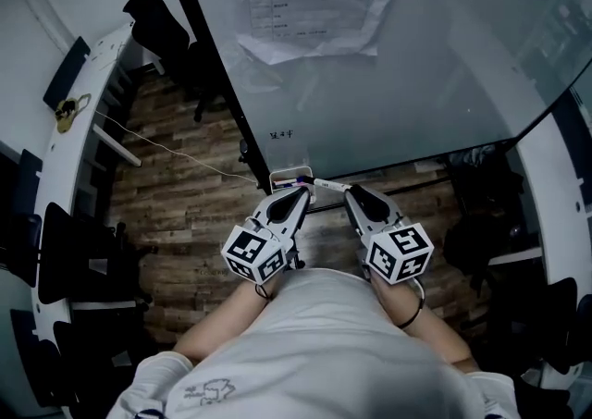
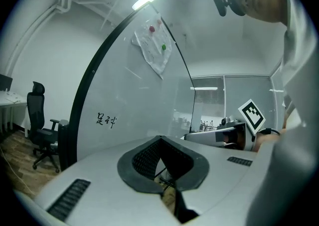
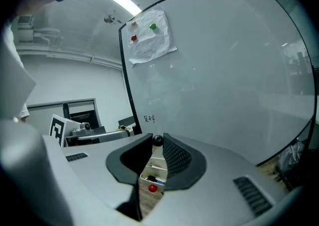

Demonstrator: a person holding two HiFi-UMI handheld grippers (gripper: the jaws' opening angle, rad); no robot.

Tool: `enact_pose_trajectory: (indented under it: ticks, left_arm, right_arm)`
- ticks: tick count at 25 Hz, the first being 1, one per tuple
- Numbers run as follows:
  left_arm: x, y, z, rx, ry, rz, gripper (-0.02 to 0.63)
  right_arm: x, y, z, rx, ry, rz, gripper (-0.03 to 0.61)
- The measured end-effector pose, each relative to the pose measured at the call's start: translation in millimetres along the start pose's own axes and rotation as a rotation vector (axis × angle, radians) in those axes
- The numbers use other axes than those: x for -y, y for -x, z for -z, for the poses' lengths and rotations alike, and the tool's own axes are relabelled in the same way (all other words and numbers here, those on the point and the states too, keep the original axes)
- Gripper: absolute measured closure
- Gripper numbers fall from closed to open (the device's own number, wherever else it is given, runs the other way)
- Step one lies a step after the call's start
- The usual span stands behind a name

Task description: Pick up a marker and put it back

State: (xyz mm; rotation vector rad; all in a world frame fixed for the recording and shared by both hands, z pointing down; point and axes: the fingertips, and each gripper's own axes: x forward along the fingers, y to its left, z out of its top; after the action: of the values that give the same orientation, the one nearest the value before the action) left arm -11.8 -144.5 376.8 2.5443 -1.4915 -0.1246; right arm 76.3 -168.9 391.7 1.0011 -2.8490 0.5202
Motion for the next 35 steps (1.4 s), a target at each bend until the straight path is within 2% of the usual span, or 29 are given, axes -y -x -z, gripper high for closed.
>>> enact_pose_trajectory:
  ticks: [5, 10, 17, 29, 35]
  left_arm:
    - [19.7, -2.8, -3.2, -0.011, -0.039, 0.043, 0.608]
    - [16.7, -3.5, -7.6, 0.003, -0.028, 0.02, 0.607]
    - [18.8, -3.7, -5.9, -0.01, -0.059, 0.001, 0.607]
    - [-15.8, 6.6, -3.6, -0.015, -0.027, -0.038, 0.607]
    - [-37.0, 6.2, 3.2, -0.034, -0.008, -0.024, 0.607]
  right_arm:
    - [1.1, 7.4, -4.0, 0.015, -0.005, -0.003, 0.505]
    - [4.0, 9.0, -5.6, 0.025, -0.014, -0.003, 0.505]
    - [6.2, 5.8, -4.2, 0.024, -0.031, -0.015, 0.505]
    - [-2.1, -21.6, 0.0, -0.007, -0.036, -0.02, 0.505]
    - [-2.2, -38.5, 11.2, -0.038, -0.056, 0.004, 0.505]
